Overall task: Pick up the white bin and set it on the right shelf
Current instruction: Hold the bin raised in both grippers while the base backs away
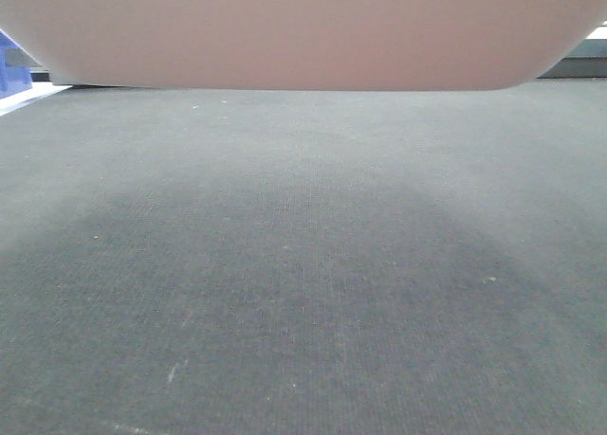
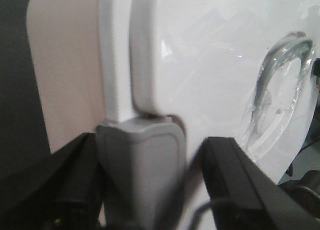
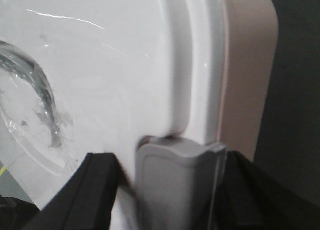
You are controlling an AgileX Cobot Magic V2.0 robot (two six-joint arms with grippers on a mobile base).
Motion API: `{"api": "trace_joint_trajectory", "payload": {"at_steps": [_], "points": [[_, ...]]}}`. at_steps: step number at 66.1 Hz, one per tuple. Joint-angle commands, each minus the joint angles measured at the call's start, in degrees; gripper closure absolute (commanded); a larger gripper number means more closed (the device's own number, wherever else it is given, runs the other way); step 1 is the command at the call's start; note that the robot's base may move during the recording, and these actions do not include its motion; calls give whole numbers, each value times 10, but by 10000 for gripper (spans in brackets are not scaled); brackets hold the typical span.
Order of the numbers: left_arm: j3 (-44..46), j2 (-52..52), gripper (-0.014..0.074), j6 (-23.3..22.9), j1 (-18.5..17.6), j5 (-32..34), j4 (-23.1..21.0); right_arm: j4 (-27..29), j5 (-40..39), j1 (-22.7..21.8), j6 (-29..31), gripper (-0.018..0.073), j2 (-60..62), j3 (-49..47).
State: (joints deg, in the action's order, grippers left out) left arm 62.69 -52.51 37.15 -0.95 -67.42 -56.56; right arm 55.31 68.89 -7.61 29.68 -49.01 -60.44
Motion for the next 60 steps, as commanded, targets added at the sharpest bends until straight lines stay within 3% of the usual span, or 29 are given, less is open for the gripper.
{"api": "trace_joint_trajectory", "payload": {"at_steps": [1, 60], "points": [[21, 10, 323, 8, -10, -27, -126, 110, 24, 5, 4, 122, 6, -21], [21, 16, 323, 8, -10, -29, -126, 110, 24, 5, 4, 122, 5, -21]]}}
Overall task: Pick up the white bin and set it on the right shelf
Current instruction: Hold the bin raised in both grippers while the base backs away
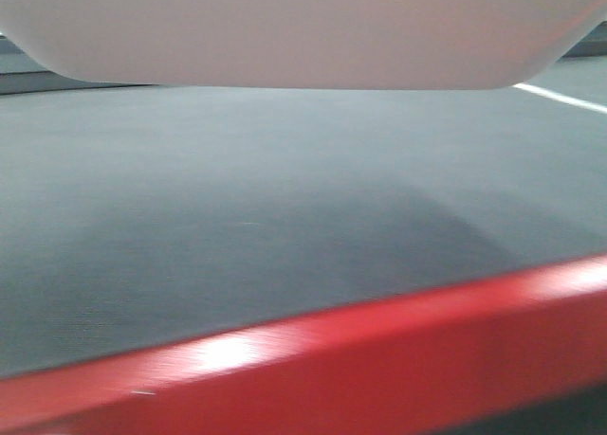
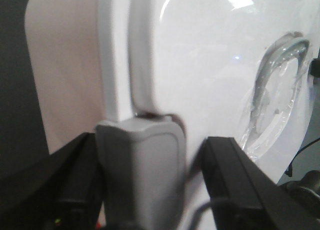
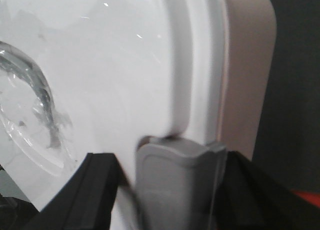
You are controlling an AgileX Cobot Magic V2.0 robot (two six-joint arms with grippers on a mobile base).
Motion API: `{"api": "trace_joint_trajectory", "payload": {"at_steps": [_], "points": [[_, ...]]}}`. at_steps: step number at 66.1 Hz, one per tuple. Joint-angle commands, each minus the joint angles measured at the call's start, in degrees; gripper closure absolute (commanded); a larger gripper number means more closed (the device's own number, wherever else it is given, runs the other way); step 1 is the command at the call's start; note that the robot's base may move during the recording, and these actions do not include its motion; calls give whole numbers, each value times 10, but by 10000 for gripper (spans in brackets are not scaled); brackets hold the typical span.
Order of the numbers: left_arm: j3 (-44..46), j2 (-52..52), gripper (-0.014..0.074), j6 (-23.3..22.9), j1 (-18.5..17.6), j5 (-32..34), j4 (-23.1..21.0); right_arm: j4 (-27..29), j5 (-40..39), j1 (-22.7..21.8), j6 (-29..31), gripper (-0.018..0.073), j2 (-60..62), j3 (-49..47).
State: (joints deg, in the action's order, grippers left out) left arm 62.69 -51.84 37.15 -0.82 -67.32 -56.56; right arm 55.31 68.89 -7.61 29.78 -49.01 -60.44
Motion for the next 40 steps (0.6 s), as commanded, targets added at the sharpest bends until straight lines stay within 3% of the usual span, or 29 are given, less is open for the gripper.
{"api": "trace_joint_trajectory", "payload": {"at_steps": [1, 40], "points": [[21, 10, 323, 8, -11, -30, -126, 110, 24, 5, 3, 122, 5, -21], [21, 10, 323, 8, -11, -30, -126, 110, 24, 5, 3, 122, 6, -21]]}}
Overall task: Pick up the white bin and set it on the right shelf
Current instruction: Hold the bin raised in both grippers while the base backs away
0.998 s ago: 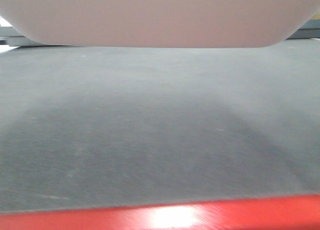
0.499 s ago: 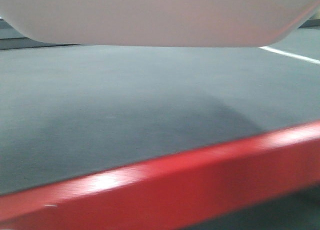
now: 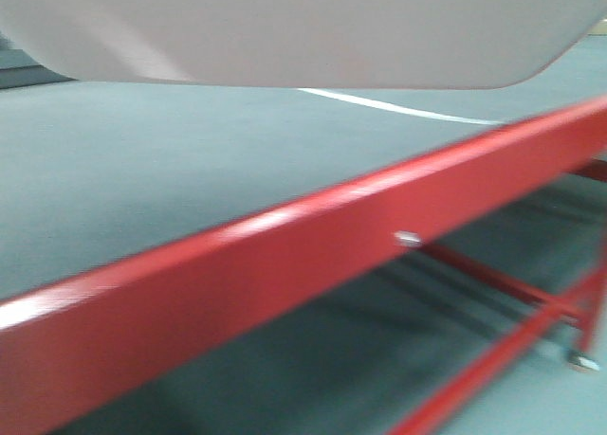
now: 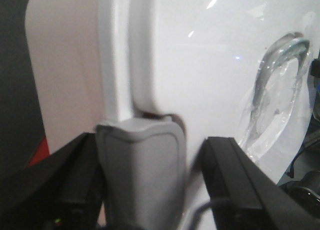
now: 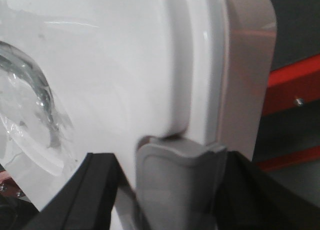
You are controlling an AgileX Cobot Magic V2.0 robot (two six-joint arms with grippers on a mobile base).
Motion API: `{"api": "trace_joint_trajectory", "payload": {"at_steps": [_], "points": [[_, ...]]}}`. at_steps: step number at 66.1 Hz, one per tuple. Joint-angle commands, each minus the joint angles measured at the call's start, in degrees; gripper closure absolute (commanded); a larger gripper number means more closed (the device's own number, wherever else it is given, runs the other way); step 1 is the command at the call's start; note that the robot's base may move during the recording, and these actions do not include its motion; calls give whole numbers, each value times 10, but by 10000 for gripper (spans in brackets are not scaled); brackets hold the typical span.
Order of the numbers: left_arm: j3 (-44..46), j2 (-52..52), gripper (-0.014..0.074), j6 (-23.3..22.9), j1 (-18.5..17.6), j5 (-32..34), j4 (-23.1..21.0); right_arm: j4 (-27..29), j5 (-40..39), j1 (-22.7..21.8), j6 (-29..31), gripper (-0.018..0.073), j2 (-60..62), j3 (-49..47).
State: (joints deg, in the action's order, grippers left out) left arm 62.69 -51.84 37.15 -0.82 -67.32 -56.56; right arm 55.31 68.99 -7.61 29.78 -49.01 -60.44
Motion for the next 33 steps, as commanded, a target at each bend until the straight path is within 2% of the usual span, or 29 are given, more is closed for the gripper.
{"api": "trace_joint_trajectory", "payload": {"at_steps": [1, 33], "points": [[21, 10, 323, 8, -11, -30, -126, 110, 23, 5, 3, 122, 6, -21], [21, 10, 323, 8, -11, -30, -126, 110, 23, 5, 3, 122, 6, -21]]}}
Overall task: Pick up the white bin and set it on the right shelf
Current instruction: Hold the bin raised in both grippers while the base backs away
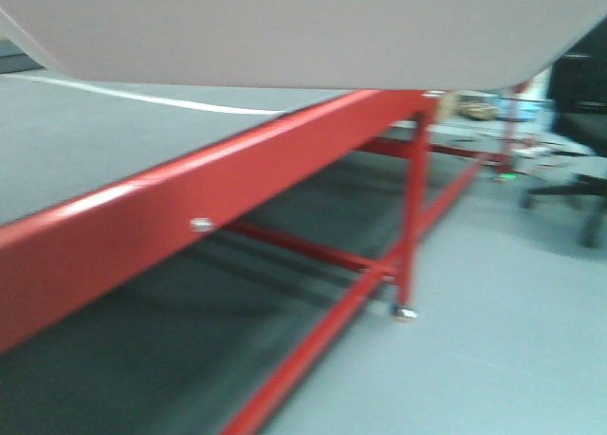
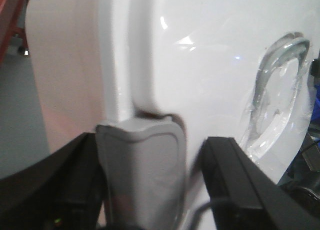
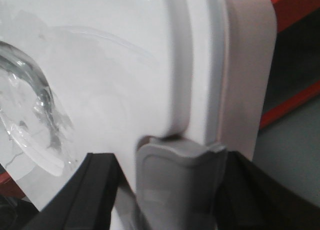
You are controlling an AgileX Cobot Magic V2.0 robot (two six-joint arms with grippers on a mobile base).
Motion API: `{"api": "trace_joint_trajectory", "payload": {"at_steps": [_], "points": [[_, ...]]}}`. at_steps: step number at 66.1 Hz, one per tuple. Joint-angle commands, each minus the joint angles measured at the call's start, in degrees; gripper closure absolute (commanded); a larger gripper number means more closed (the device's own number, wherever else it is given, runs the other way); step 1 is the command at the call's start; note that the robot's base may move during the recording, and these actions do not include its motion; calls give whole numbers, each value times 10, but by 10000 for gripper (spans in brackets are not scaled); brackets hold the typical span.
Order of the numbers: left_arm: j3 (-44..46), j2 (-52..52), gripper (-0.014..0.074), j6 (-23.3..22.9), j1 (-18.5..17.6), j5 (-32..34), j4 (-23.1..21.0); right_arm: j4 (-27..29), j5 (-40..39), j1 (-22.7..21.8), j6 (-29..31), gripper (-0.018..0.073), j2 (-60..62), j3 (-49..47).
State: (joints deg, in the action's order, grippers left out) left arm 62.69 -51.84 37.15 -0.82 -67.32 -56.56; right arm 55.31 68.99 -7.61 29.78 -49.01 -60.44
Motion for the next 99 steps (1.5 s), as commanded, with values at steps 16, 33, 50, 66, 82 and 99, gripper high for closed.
{"api": "trace_joint_trajectory", "payload": {"at_steps": [16, 33, 50, 66, 82, 99], "points": [[21, 10, 323, 8, -11, -30, -126, 110, 23, 5, 3, 122, 6, -21], [21, 10, 323, 8, -11, -30, -126, 110, 23, 5, 3, 122, 6, -21], [21, 10, 323, 8, -11, -30, -126, 110, 23, 5, 3, 122, 6, -21], [21, 10, 323, 8, -11, -30, -126, 110, 23, 5, 3, 122, 6, -21], [21, 10, 323, 8, -11, -30, -126, 110, 23, 5, 3, 122, 6, -21], [21, 10, 323, 8, -11, -30, -126, 110, 23, 5, 3, 122, 6, -21]]}}
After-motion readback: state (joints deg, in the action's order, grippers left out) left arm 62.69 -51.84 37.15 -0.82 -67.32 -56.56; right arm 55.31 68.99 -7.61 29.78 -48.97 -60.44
